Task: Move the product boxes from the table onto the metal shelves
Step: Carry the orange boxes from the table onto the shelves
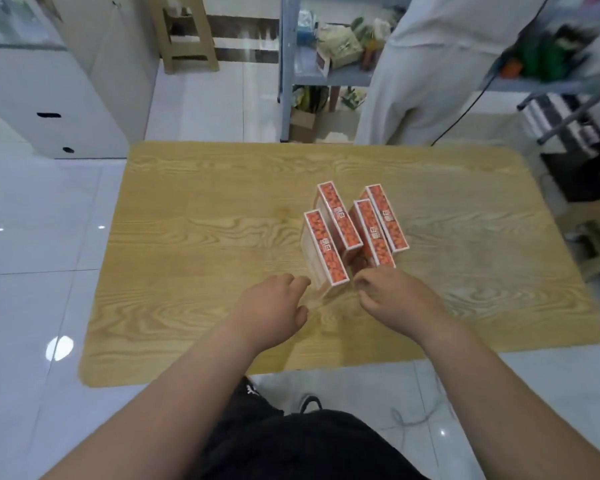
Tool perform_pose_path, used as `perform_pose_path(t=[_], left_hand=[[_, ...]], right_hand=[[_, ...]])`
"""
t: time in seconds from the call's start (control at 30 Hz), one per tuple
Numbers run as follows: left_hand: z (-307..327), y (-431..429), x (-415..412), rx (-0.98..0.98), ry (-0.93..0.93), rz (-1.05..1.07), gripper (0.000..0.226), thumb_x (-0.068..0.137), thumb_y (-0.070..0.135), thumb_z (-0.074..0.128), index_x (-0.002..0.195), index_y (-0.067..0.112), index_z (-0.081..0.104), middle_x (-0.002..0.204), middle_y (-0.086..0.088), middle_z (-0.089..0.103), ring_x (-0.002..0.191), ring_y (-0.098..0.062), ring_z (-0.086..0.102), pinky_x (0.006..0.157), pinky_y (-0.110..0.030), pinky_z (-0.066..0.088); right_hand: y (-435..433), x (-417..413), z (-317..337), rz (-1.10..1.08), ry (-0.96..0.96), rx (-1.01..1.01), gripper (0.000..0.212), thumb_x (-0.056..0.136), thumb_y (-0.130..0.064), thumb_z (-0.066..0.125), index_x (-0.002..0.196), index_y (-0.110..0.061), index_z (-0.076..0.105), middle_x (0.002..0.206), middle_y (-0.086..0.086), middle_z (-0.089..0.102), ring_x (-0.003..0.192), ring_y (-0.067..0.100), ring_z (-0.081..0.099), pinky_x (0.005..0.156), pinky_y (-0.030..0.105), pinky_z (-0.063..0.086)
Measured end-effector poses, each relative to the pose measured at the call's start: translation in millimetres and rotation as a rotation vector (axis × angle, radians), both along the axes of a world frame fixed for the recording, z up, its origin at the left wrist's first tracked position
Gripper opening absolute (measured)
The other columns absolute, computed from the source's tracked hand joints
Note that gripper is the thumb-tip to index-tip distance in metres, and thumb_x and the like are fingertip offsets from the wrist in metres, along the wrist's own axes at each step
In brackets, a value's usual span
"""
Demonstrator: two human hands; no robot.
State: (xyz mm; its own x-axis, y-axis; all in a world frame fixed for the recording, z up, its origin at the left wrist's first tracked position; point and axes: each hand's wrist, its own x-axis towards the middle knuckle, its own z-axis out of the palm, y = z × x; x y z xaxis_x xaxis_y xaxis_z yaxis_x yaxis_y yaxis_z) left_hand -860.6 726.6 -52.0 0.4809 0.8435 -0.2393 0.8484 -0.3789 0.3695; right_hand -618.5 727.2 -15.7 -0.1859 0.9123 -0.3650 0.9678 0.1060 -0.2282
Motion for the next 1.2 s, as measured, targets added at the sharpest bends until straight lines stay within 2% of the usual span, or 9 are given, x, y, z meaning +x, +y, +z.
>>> perform_pose_path(t=[0.13,0.33,0.53,0.63,0.73,0.93,1.03,1.13,1.2], left_hand=[[-2,31,5,-0.022,-0.026,-0.058,0.052,0.096,0.039,0.047,0.145,0.028,0.035,0.126,-0.002,0.054,0.111,-0.026,0.055,0.078,-0.038,0.050],[-1,46,28,-0.154,0.056,-0.113,0.074,0.097,0.057,0.042,0.153,0.048,-0.005,0.117,-0.006,0.052,0.096,-0.030,0.059,0.077,-0.043,0.052],[-3,39,69,-0.162,0.173,-0.059,0.066,0.099,0.061,0.032,0.156,0.040,0.005,0.123,-0.012,0.055,0.101,-0.035,0.061,0.080,-0.044,0.051],[-5,25,82,-0.136,0.166,0.120,0.052,0.099,0.055,0.037,0.144,0.033,0.025,0.118,-0.011,0.057,0.096,-0.033,0.061,0.075,-0.041,0.050],[-11,7,87,-0.131,0.174,0.354,0.052,0.095,0.055,0.045,0.138,0.030,0.030,0.114,-0.010,0.053,0.098,-0.033,0.059,0.074,-0.040,0.049],[-25,-22,74,-0.035,0.179,0.680,0.033,0.095,0.021,0.047,0.127,0.022,0.044,0.101,-0.015,0.048,0.082,-0.038,0.056,0.059,-0.039,0.039],[-24,-42,62,0.013,0.064,0.839,0.031,0.094,0.014,0.052,0.119,0.031,0.042,0.101,-0.016,0.049,0.066,-0.032,0.050,0.058,-0.034,0.035],[-20,-68,43,0.044,-0.095,0.995,0.042,0.094,0.017,0.054,0.129,0.037,0.040,0.112,-0.010,0.054,0.084,-0.033,0.058,0.067,-0.036,0.045],[-10,-87,29,0.011,-0.249,1.193,0.055,0.093,0.018,0.056,0.138,0.042,0.036,0.113,0.005,0.059,0.091,-0.022,0.060,0.072,-0.034,0.046]], right_hand=[[34,-2,13,-0.009,-0.002,0.053,0.022,0.092,-0.032,0.051,0.109,-0.028,0.065,0.108,-0.004,0.067,0.100,0.020,0.062,0.079,0.041,0.053],[108,5,9,0.118,-0.068,0.213,0.037,0.086,-0.016,0.060,0.123,-0.015,0.066,0.115,0.010,0.066,0.111,0.033,0.058,0.096,0.042,0.048],[184,-2,9,0.348,-0.065,0.091,0.061,0.090,-0.007,0.054,0.145,-0.034,0.046,0.149,0.008,0.041,0.139,0.032,0.039,0.107,0.047,0.043],[210,-4,7,0.530,-0.134,0.052,0.075,0.087,0.005,0.055,0.148,-0.037,0.041,0.158,0.007,0.029,0.145,0.032,0.033,0.108,0.049,0.043],[228,-7,2,0.726,-0.195,0.045,0.070,0.091,0.006,0.052,0.147,-0.035,0.044,0.160,0.008,0.029,0.144,0.033,0.034,0.106,0.045,0.042],[243,-5,-16,0.879,-0.216,0.091,0.045,0.096,-0.009,0.051,0.135,-0.032,0.052,0.135,0.004,0.049,0.119,0.030,0.052,0.074,0.035,0.040],[239,-16,-22,0.895,-0.194,0.142,0.041,0.094,-0.012,0.056,0.130,-0.030,0.053,0.128,0.006,0.052,0.112,0.031,0.056,0.075,0.037,0.046],[230,-32,-27,0.875,-0.145,0.114,0.035,0.089,-0.024,0.063,0.123,-0.029,0.054,0.121,0.006,0.054,0.111,0.032,0.056,0.080,0.040,0.050],[220,-46,-31,0.852,-0.068,0.048,0.032,0.085,-0.027,0.066,0.116,-0.030,0.056,0.115,0.006,0.056,0.109,0.032,0.057,0.078,0.038,0.048]])
